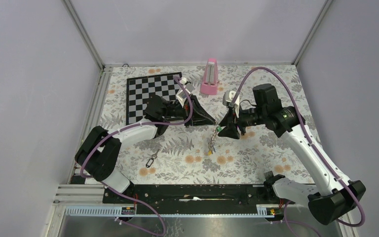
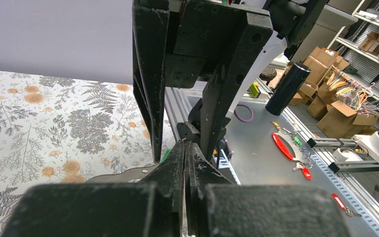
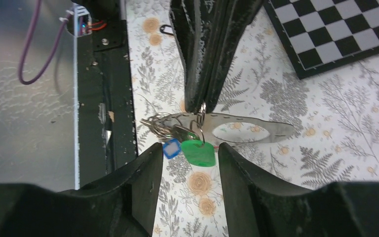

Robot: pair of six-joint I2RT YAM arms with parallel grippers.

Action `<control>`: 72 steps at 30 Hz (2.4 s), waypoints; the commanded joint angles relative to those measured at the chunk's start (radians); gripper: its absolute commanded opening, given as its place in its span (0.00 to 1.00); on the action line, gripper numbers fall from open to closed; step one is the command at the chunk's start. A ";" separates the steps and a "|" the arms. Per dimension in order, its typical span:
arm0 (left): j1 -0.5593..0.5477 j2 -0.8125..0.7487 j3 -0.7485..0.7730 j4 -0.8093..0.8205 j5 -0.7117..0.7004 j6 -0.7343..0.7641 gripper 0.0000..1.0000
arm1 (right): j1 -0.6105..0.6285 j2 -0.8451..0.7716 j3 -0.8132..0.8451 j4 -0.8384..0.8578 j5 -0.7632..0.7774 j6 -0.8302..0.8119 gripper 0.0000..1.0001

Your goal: Put the keys on the keyring

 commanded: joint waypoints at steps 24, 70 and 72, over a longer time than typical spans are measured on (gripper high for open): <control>-0.001 -0.073 -0.010 -0.252 0.099 0.341 0.00 | 0.007 -0.021 0.042 -0.008 0.051 -0.021 0.00; -0.013 -0.114 0.032 -0.558 0.025 0.563 0.00 | 0.007 0.097 0.122 0.089 0.042 0.170 0.07; -0.012 -0.116 0.030 -0.565 0.022 0.572 0.00 | 0.007 0.089 0.133 0.083 0.060 0.168 0.07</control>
